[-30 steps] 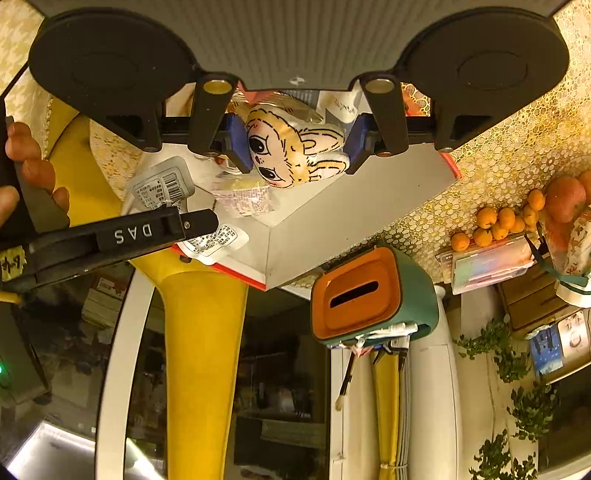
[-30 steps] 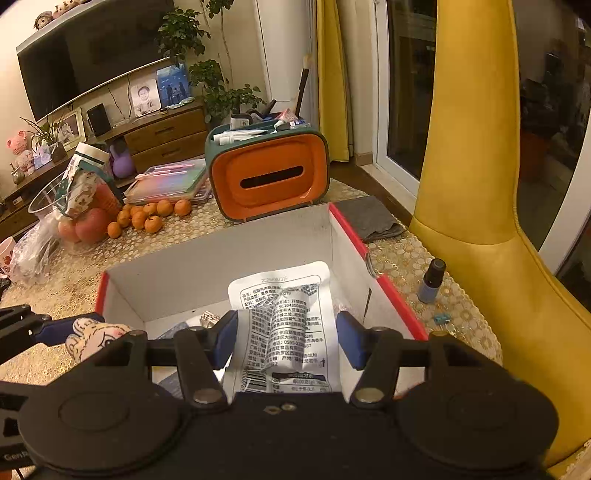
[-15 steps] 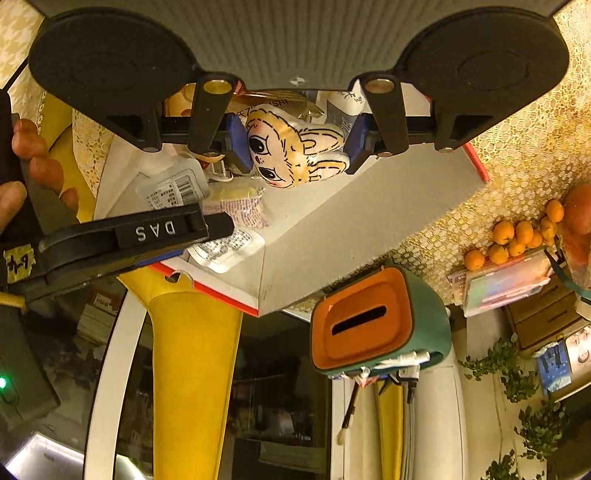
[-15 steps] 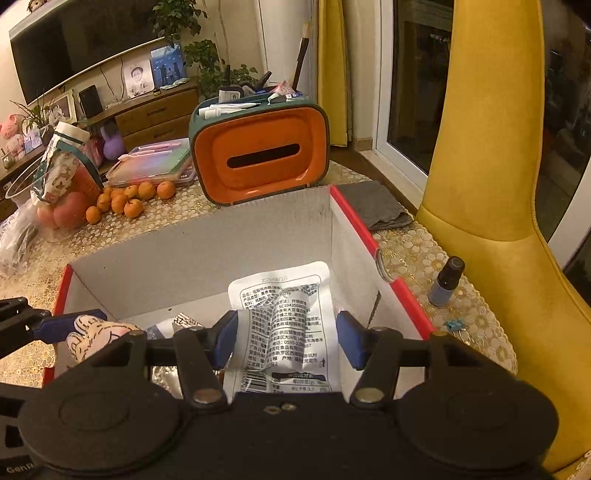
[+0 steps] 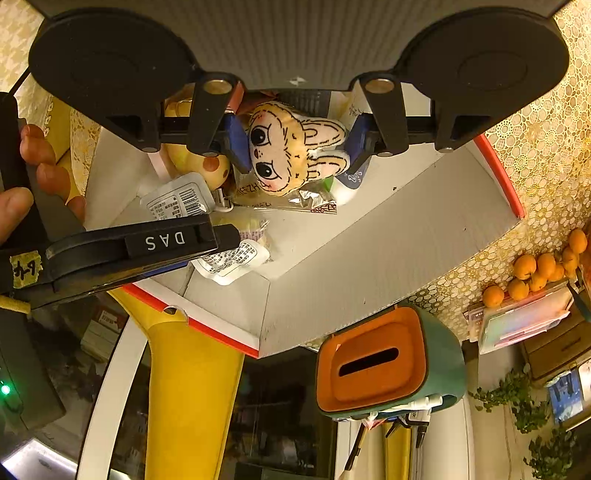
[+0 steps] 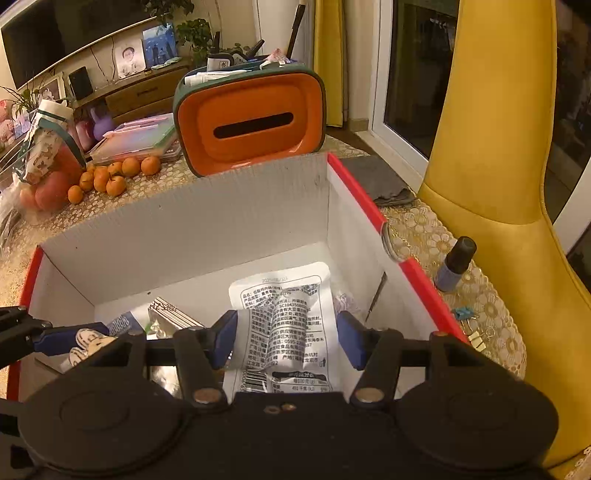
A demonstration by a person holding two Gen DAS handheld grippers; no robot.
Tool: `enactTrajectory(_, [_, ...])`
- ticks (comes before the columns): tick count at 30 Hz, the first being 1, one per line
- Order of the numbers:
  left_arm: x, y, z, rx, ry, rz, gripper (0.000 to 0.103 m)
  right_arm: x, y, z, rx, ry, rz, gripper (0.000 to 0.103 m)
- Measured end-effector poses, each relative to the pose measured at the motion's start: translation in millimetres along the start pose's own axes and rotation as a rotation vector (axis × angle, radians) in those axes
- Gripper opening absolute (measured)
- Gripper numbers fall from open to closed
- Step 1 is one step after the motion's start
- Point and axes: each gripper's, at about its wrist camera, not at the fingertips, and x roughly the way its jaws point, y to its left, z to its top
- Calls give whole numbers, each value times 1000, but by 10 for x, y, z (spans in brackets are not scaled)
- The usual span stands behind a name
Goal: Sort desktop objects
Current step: 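Open both tools to drop the plush toy and sachet into the box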
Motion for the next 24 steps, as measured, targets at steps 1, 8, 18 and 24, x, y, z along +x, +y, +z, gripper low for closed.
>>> enactTrajectory(1, [2, -4, -2, 2, 2, 2, 54, 1, -5, 0, 5, 1, 2, 58])
enactTrajectory(8, [-42, -8, -34, -4, -8, -8, 56, -19, -17, -44, 17, -1, 13, 65])
enactTrajectory(18, [-224, 10, -125, -57, -49, -12, 68, -192, -42, -119, 29, -32, 40, 74])
enactTrajectory(24, [-436, 79, -175, -88, -95, -10, 68, -398, -21, -146, 20, -72, 82, 80])
